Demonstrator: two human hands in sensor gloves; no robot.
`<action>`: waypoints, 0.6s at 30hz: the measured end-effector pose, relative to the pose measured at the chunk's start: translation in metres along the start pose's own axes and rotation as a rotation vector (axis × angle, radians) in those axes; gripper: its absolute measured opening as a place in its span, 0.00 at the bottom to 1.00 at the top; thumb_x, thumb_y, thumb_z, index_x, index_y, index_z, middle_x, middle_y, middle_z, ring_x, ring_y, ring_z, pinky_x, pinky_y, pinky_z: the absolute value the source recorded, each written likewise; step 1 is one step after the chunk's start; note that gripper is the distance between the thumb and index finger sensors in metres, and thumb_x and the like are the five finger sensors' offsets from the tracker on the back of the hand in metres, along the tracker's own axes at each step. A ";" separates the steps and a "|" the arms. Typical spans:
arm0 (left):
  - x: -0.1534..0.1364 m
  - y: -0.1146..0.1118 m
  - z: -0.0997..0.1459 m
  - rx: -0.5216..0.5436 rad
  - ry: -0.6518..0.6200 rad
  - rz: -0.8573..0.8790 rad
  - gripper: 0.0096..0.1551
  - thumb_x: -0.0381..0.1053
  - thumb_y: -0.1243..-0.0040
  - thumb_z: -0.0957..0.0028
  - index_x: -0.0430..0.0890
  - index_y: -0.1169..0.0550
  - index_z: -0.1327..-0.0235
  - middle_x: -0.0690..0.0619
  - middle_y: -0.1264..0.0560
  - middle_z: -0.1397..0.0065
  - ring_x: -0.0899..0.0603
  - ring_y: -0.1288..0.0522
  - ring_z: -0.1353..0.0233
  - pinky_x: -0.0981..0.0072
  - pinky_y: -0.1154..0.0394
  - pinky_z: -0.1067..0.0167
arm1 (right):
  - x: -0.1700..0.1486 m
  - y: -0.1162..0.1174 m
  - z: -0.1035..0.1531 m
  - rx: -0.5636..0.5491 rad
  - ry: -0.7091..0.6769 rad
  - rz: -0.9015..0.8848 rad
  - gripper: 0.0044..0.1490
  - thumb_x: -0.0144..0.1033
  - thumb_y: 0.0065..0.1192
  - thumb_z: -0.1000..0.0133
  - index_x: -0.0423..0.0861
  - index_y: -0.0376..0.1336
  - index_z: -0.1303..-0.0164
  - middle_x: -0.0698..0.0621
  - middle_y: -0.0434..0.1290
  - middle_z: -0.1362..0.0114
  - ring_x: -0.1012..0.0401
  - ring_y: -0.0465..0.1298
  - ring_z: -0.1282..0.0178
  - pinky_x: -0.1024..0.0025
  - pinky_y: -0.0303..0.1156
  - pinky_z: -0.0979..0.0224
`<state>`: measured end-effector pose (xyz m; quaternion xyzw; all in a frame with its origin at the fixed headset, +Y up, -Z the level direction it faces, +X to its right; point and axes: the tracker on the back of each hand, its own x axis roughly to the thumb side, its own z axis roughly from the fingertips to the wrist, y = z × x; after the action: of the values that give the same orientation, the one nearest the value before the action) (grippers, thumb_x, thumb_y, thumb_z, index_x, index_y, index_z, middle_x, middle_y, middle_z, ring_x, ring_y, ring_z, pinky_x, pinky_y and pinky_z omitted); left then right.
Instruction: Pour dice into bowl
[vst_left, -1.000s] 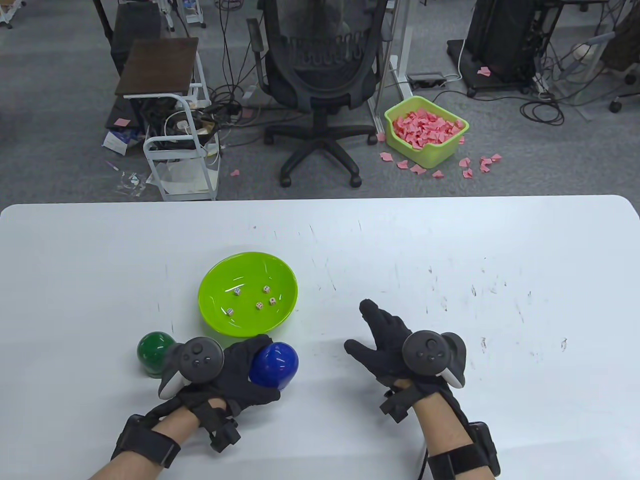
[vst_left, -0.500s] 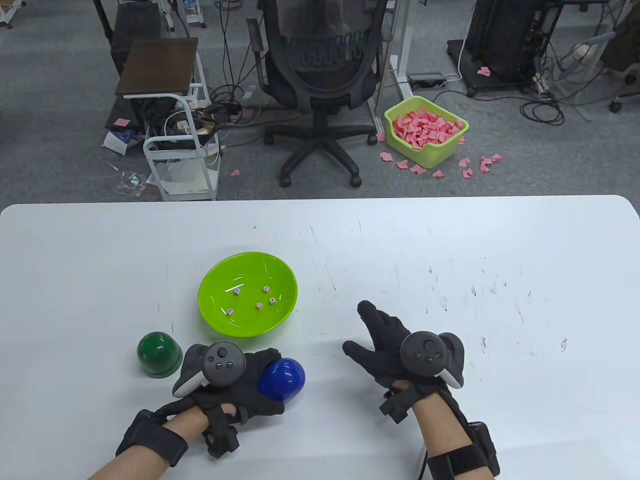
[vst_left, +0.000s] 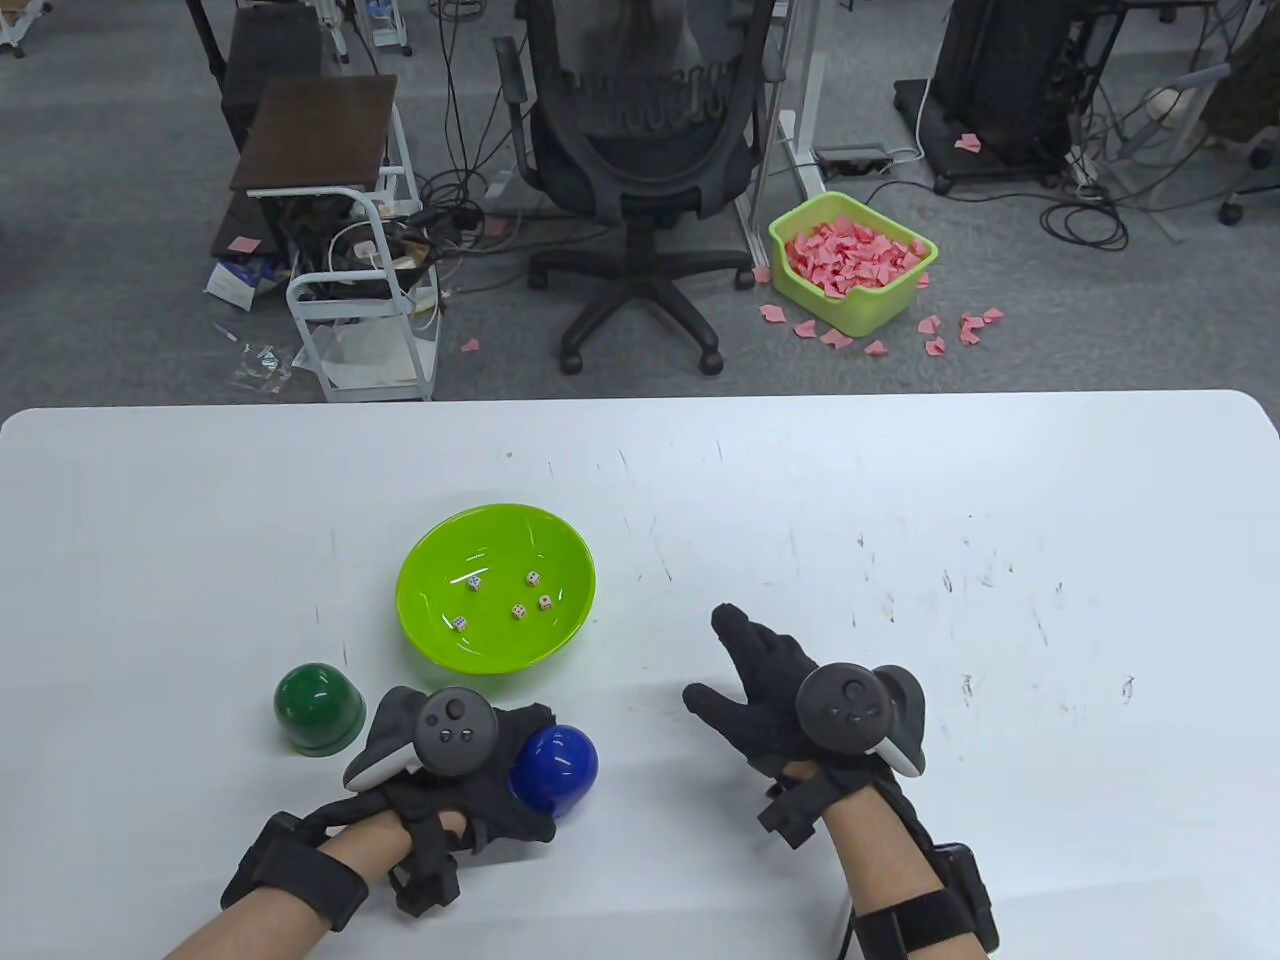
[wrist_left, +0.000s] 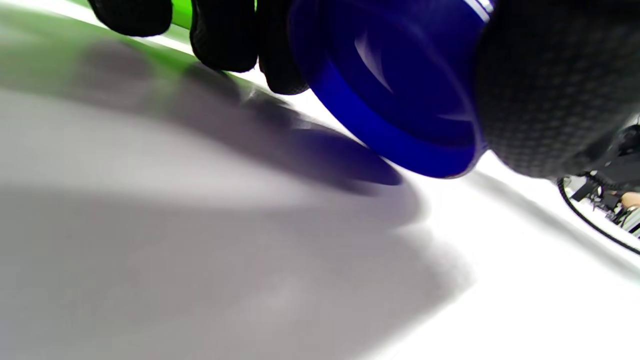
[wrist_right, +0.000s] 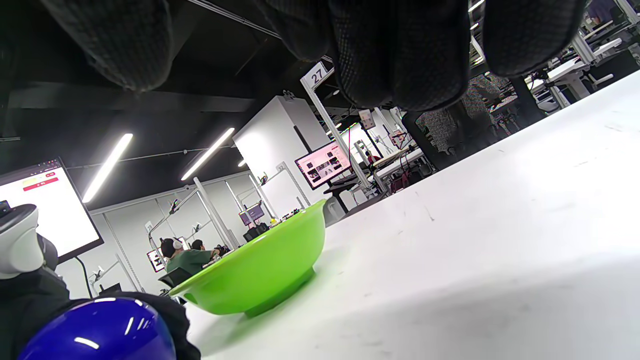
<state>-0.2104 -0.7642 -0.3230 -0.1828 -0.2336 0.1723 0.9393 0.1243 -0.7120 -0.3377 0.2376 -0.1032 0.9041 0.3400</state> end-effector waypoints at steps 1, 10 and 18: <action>0.000 0.000 0.001 -0.011 0.002 -0.019 0.70 0.72 0.20 0.71 0.48 0.44 0.23 0.47 0.30 0.23 0.37 0.37 0.19 0.32 0.39 0.25 | 0.000 0.000 0.000 0.001 0.000 0.001 0.55 0.60 0.60 0.39 0.32 0.51 0.17 0.27 0.67 0.22 0.29 0.70 0.32 0.24 0.63 0.32; 0.001 0.001 0.001 -0.031 0.041 -0.087 0.66 0.71 0.19 0.73 0.49 0.40 0.25 0.42 0.39 0.18 0.30 0.48 0.17 0.29 0.46 0.25 | 0.001 0.001 0.000 0.006 -0.002 0.004 0.55 0.60 0.61 0.39 0.32 0.51 0.17 0.27 0.67 0.22 0.29 0.70 0.32 0.24 0.63 0.32; -0.002 0.001 0.001 -0.055 0.094 -0.107 0.66 0.71 0.18 0.75 0.52 0.39 0.25 0.40 0.47 0.16 0.29 0.54 0.17 0.27 0.50 0.25 | 0.002 0.001 0.000 0.015 0.002 0.006 0.56 0.60 0.61 0.40 0.32 0.51 0.17 0.26 0.67 0.22 0.29 0.70 0.32 0.24 0.63 0.32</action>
<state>-0.2125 -0.7639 -0.3229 -0.2035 -0.2033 0.1067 0.9518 0.1225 -0.7120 -0.3371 0.2388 -0.0969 0.9061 0.3355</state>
